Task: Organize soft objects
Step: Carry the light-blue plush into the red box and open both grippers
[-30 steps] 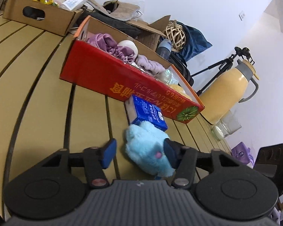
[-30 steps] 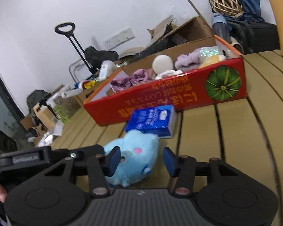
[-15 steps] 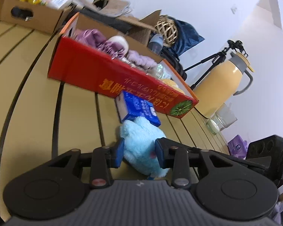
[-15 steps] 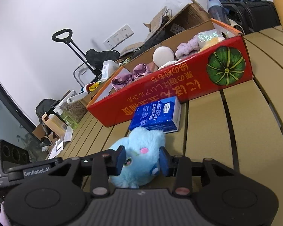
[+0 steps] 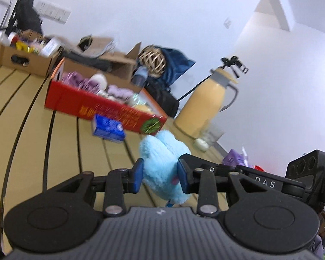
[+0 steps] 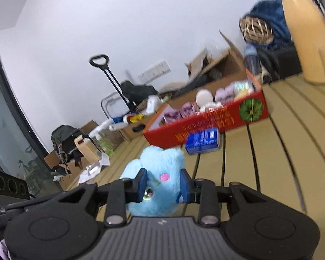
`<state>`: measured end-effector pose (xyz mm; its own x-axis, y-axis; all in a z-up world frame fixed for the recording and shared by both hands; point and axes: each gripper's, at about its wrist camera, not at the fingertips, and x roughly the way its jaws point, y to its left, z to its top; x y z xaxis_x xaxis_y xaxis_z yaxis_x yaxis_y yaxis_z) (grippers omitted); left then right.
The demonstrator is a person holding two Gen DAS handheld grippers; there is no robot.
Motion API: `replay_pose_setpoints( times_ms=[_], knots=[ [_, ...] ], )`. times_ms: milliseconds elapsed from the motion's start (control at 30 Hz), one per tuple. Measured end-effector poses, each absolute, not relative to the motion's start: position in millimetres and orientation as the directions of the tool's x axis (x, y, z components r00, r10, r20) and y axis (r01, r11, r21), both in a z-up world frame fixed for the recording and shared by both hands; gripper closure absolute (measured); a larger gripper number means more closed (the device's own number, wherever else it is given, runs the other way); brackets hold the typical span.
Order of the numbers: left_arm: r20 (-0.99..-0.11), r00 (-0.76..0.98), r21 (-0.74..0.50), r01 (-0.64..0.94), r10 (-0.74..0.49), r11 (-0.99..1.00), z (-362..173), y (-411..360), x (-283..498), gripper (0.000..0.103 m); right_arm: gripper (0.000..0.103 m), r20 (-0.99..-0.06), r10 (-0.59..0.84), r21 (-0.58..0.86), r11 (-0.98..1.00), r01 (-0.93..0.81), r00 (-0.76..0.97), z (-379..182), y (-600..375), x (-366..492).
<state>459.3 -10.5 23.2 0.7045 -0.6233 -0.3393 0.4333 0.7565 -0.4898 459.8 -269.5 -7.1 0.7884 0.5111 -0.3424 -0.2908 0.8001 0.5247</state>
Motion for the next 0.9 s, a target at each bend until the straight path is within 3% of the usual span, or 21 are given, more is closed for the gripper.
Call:
replay_pose_setpoints(
  times_ms=[200, 433, 700, 733, 800, 900],
  knots=[
    [-0.296, 0.706, -0.481, 0.472, -0.644, 0.739, 49.5, -15.6, 479.0, 0.070, 0.072, -0.313, 0.491, 0.495, 0.815, -0.301, 0.813, 23.1, -273.8, 472.2],
    [-0.263, 0.702, -0.468, 0.506, -0.661, 0.724, 94.4, -17.9, 588.0, 0.070, 0.072, -0.298, 0.467, 0.447, 0.839, -0.310, 0.833, 75.8, -269.0, 577.6],
    [-0.454, 0.641, -0.509, 0.384, -0.619, 0.771, 48.7, -15.5, 740.0, 0.070, 0.072, -0.475, 0.426, 0.445, 0.871, -0.208, 0.770, 28.1, -251.9, 726.7],
    [-0.485, 0.634, -0.489, 0.375, -0.603, 0.787, 39.0, -17.0, 750.7, 0.070, 0.074, -0.503, 0.416, 0.434, 0.880, -0.195, 0.757, 14.8, -248.0, 739.2],
    [-0.570, 0.631, -0.376, 0.369, -0.526, 0.850, 19.1, -27.2, 765.3, 0.071, 0.092, -0.576, 0.408, 0.411, 0.894, -0.180, 0.709, -11.5, -240.2, 761.2],
    [-0.655, 0.607, -0.223, 0.413, -0.450, 0.883, -2.7, -45.1, 772.0, 0.076, 0.092, -0.647, 0.380, 0.335, 0.920, -0.201, 0.662, -39.9, -222.1, 773.7]
  ],
)
